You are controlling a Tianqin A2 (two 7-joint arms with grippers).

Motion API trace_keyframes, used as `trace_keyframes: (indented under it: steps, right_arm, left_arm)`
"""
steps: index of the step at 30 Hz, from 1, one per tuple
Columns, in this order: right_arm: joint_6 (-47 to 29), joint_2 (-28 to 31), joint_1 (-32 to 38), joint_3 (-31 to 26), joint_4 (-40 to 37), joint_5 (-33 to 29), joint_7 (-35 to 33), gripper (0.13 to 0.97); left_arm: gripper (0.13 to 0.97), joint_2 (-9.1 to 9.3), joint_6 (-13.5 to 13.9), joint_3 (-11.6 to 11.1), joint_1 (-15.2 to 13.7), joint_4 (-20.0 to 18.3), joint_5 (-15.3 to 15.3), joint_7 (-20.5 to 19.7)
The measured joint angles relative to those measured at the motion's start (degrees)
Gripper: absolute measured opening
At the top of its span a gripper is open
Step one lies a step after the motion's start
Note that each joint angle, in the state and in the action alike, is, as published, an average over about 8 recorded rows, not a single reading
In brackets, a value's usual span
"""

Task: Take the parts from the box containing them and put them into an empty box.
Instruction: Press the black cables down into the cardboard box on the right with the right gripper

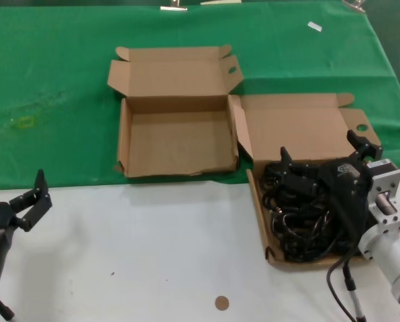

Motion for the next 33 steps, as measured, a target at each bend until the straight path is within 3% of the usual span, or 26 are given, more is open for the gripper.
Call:
trace_keyframes:
  steps: [4, 12, 16, 21, 27, 33]
  right_arm:
    - [0.0, 0.0, 0.0, 0.0, 0.0, 0.0, 0.0, 0.966]
    - [0.5, 0.2, 0.0, -0.2, 0.0, 0.2, 0.2, 0.966]
    - [1.3, 0.7, 0.0, -1.0, 0.1, 0.6, 0.6, 0.966]
    - [2.6, 2.2, 0.1, -2.5, 0.2, 1.5, 0.8, 0.966]
    - [4.8, 6.7, 0.5, -6.4, 1.0, 4.2, 0.4, 0.966]
    - [7.7, 15.0, 1.7, -13.1, 2.4, 10.2, -0.8, 0.966]
  left_arm:
    - [0.815, 0.0, 0.0, 0.0, 0.0, 0.0, 0.0, 0.0]
    - [0.632, 0.0, 0.0, 0.0, 0.0, 0.0, 0.0, 0.0]
    - [0.632, 0.0, 0.0, 0.0, 0.0, 0.0, 0.0, 0.0]
    - [0.492, 0.0, 0.0, 0.0, 0.0, 0.0, 0.0, 0.0]
    - [0.369, 0.0, 0.0, 0.0, 0.0, 0.0, 0.0, 0.0]
    - [0.249, 0.0, 0.0, 0.0, 0.0, 0.0, 0.0, 0.0]
